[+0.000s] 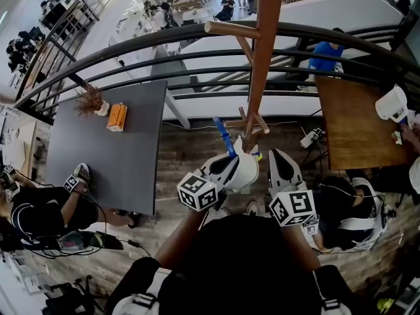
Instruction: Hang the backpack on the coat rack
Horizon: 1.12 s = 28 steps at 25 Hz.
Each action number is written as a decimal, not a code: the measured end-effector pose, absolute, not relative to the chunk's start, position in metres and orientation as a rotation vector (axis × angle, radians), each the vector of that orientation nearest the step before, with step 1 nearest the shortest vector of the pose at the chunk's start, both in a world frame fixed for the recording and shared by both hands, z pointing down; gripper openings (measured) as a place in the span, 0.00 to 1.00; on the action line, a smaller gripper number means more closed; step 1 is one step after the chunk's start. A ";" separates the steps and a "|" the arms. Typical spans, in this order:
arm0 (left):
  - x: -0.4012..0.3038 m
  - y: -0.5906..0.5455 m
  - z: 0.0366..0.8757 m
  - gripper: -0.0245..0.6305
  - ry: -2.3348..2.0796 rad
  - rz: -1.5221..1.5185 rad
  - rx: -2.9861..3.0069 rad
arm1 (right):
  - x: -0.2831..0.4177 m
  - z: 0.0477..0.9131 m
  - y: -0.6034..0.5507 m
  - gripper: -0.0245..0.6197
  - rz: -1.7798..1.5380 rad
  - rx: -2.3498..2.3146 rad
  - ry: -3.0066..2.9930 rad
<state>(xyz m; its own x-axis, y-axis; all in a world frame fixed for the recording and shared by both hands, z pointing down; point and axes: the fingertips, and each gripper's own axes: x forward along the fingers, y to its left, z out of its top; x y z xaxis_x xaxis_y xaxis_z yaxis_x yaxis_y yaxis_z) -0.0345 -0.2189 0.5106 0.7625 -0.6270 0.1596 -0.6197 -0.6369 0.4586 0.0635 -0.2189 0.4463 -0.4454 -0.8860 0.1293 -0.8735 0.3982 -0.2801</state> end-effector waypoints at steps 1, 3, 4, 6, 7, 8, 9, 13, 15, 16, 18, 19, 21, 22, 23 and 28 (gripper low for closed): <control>-0.034 -0.220 0.512 0.07 -0.936 -0.017 2.460 | 0.064 0.447 -0.220 0.06 -0.482 -1.632 2.593; -0.031 -0.221 0.514 0.07 -0.933 -0.010 2.458 | 0.067 0.448 -0.221 0.06 -0.485 -1.635 2.592; -0.030 -0.222 0.516 0.07 -0.931 -0.006 2.456 | 0.068 0.448 -0.221 0.06 -0.486 -1.637 2.590; -0.030 -0.224 0.521 0.07 -0.931 0.001 2.451 | 0.069 0.451 -0.223 0.06 -0.488 -1.642 2.588; -0.030 -0.225 0.523 0.07 -0.931 0.005 2.448 | 0.070 0.452 -0.223 0.06 -0.489 -1.643 2.587; -0.028 -0.227 0.525 0.07 -0.931 0.008 2.446 | 0.072 0.453 -0.224 0.06 -0.491 -1.644 2.587; -0.027 -0.228 0.527 0.07 -0.930 0.011 2.444 | 0.073 0.454 -0.226 0.06 -0.494 -1.644 2.586; -0.024 -0.233 0.531 0.07 -0.917 0.012 2.446 | 0.074 0.460 -0.230 0.06 -0.506 -1.641 2.583; -0.023 -0.233 0.533 0.07 -0.912 0.016 2.450 | 0.075 0.461 -0.231 0.06 -0.507 -1.641 2.582; -0.021 -0.234 0.534 0.07 -0.911 0.021 2.448 | 0.076 0.461 -0.231 0.06 -0.508 -1.641 2.582; -0.018 -0.234 0.537 0.07 -0.912 0.031 2.439 | 0.079 0.462 -0.233 0.06 -0.510 -1.641 2.581; -0.017 -0.235 0.539 0.07 -0.914 0.037 2.435 | 0.081 0.462 -0.233 0.06 -0.512 -1.642 2.581; -0.014 -0.235 0.542 0.07 -0.912 0.047 2.432 | 0.083 0.462 -0.235 0.06 -0.516 -1.643 2.581; -0.013 -0.236 0.543 0.07 -0.909 0.049 2.431 | 0.083 0.463 -0.236 0.06 -0.518 -1.643 2.580; -0.012 -0.236 0.545 0.07 -0.905 0.047 2.428 | 0.083 0.464 -0.237 0.06 -0.520 -1.644 2.579; -0.005 -0.239 0.553 0.07 -0.890 0.059 2.415 | 0.086 0.467 -0.239 0.06 -0.527 -1.647 2.575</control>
<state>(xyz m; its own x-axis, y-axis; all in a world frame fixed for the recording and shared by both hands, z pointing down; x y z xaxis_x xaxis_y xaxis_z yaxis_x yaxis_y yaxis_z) -0.0049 -0.2394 0.5528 0.7789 -0.5852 0.2254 -0.6099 -0.6232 0.4895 0.0864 -0.2390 0.4669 -0.4356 -0.8881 0.1467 -0.8744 0.3787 -0.3034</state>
